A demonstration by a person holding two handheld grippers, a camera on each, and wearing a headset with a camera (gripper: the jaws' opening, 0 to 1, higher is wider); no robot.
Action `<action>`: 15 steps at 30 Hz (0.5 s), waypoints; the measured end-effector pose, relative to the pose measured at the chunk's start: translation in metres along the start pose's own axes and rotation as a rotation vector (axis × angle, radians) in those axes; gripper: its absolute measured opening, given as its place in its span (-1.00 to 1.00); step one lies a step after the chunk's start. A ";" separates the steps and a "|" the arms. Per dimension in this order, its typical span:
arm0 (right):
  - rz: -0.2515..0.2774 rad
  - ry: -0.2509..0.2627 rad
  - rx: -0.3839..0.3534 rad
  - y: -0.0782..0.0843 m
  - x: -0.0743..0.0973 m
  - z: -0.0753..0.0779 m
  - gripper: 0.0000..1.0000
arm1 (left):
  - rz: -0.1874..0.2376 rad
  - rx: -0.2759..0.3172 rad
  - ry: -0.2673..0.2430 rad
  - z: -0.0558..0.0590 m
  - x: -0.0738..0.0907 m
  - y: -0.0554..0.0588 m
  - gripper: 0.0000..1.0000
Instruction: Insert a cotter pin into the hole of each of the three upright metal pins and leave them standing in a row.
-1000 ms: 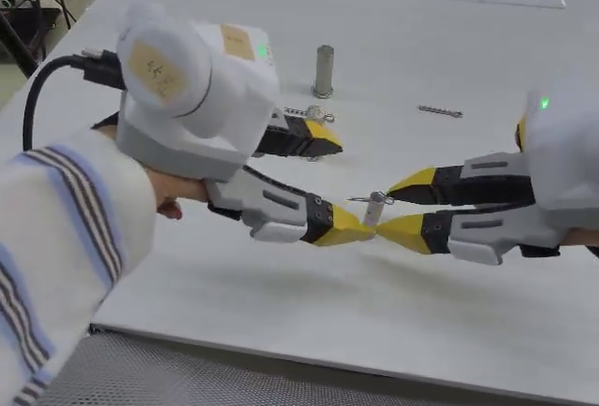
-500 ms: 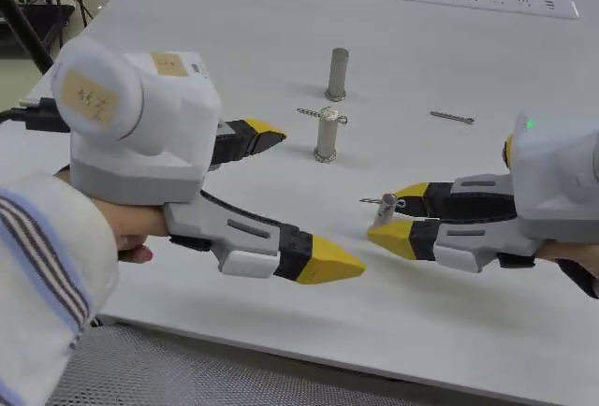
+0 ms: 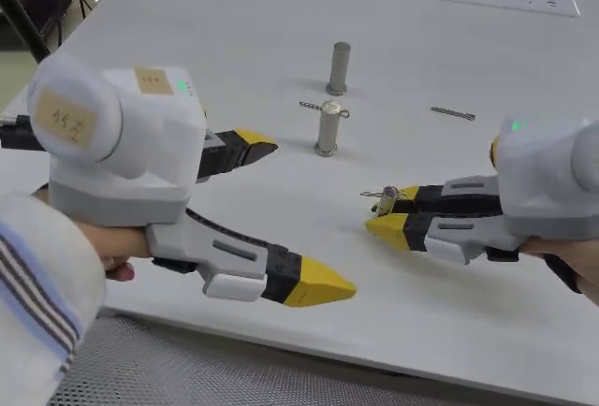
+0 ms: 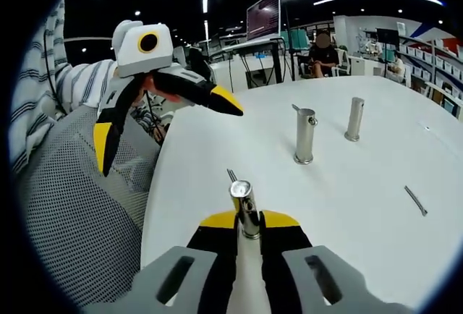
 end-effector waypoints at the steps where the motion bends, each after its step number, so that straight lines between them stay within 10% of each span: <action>1: -0.003 0.001 0.020 0.000 0.000 0.000 -0.88 | -0.001 0.000 0.000 0.000 0.000 0.000 0.97; 15: 0.032 0.097 0.117 -0.017 0.005 0.015 -0.92 | -0.012 0.001 -0.008 -0.001 0.000 0.002 0.97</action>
Point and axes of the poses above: the centre of the closed fingertips' face, and the gripper's own axes: x roughly backward along the fingers, z roughly to its right, y roughly out of its underside, the point moved 5 cm from there along x, roughly backward along the fingers, and after that the axes turned 2 degrees about x, right-handed, at the moved point
